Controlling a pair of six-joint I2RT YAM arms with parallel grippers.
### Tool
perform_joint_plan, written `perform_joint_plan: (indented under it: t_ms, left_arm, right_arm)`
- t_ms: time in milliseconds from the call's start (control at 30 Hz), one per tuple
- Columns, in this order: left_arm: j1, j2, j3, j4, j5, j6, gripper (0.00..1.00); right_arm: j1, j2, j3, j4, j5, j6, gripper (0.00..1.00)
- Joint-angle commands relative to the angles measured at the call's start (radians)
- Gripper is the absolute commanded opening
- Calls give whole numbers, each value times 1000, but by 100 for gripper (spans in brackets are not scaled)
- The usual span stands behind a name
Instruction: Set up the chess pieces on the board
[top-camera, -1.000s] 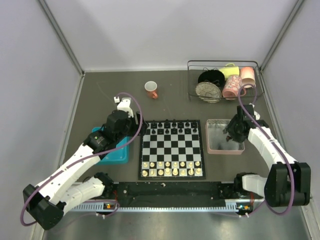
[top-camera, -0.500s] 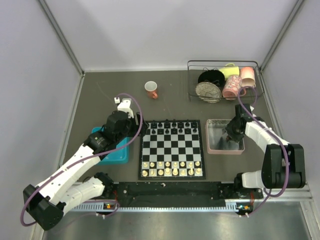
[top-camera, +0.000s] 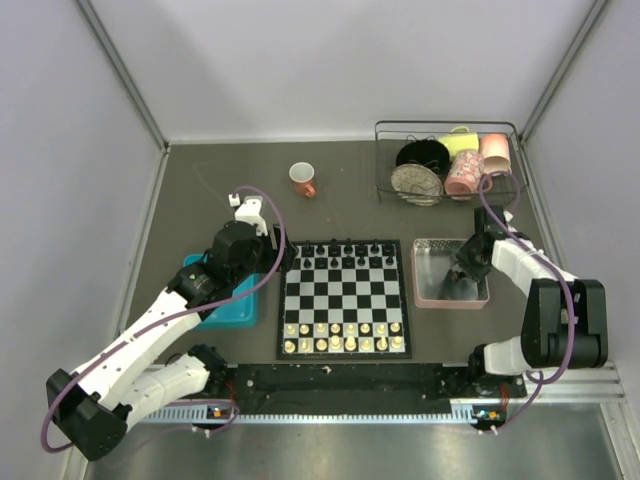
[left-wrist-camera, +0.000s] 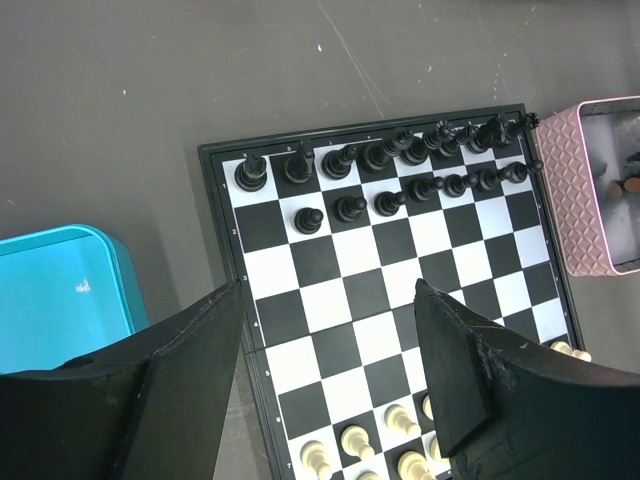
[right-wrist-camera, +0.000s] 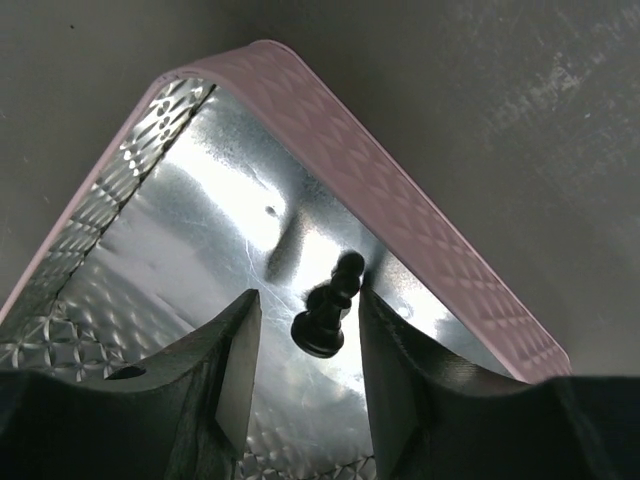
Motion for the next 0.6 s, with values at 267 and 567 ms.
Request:
perform_joint_plan:
  t_ms: [267,567]
  left_arm:
    - [4,-13,-1,43,1,6,73]
    - [4,-14,-13,46,1,0,73]
  right_arm:
    - [-10,30,27,53,-25,-28,37]
    - [-10,32,16,65,-68,-69,11]
